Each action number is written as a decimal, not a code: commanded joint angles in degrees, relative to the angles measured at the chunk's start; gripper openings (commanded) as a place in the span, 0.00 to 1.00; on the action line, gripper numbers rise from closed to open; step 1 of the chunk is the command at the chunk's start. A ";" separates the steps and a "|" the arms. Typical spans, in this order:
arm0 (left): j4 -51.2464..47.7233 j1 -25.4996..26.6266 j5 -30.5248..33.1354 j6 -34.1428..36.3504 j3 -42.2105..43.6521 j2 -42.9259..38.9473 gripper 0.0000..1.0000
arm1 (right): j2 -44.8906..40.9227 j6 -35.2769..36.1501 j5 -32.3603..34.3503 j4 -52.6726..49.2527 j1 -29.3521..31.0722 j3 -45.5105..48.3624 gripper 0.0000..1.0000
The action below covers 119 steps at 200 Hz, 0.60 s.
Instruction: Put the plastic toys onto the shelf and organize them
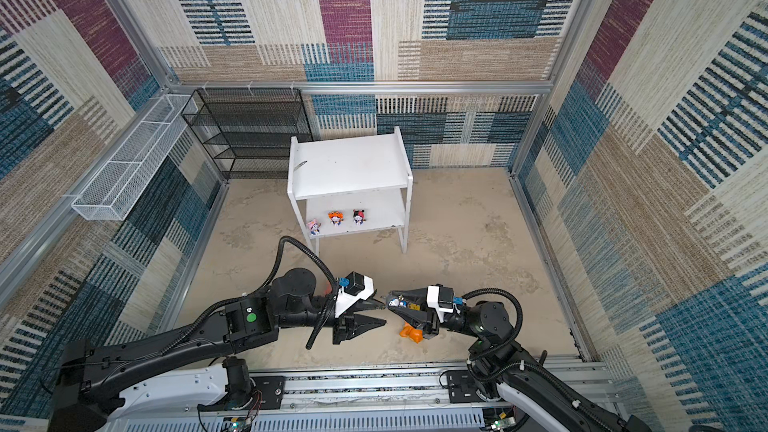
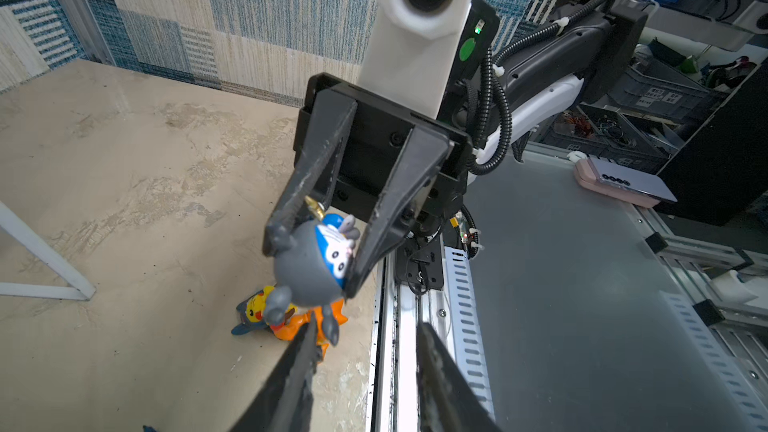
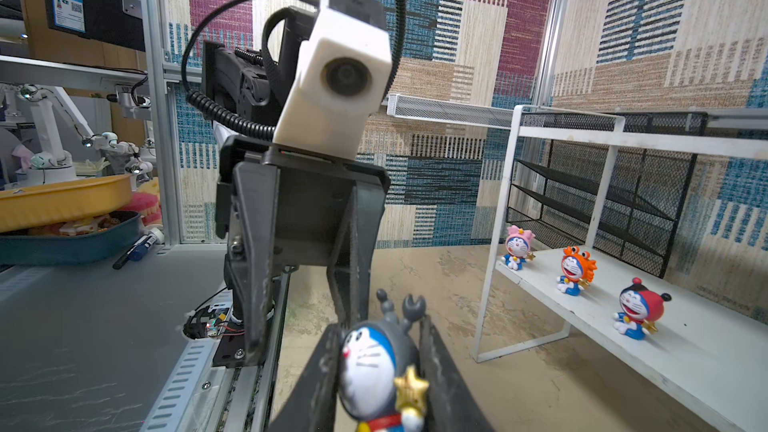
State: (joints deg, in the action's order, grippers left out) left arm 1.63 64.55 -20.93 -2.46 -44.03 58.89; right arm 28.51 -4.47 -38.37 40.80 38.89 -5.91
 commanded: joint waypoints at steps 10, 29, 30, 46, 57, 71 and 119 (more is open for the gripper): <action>3.72 0.05 1.09 -0.79 -0.14 0.51 0.35 | -0.40 -0.80 0.63 0.62 0.60 0.11 0.22; 3.74 0.05 0.71 -0.66 -0.40 0.91 0.32 | -0.21 -0.81 0.95 0.75 0.87 0.07 0.22; 3.74 0.05 0.67 -0.64 -0.42 0.89 0.32 | -0.21 -0.80 0.94 0.77 0.89 0.09 0.22; 3.65 0.05 0.44 -0.53 -0.45 1.18 0.26 | -0.12 -0.80 1.10 0.85 1.21 -0.06 0.22; 3.48 0.06 0.62 -0.36 -0.50 1.22 0.18 | 0.05 -0.82 1.10 0.91 1.36 -0.10 0.22; 3.14 0.05 0.71 -0.10 -0.47 1.07 0.09 | 0.21 -0.78 1.25 0.91 1.49 -0.16 0.22; 1.43 0.04 1.71 1.63 -0.47 -0.36 0.00 | 1.02 -0.45 1.31 -0.07 1.79 -0.65 0.26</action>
State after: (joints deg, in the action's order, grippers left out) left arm 1.83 64.49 -18.28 -2.33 -44.05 59.40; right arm 29.04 -4.62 -36.97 41.15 40.47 -5.98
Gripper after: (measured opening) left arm 0.064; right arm 0.307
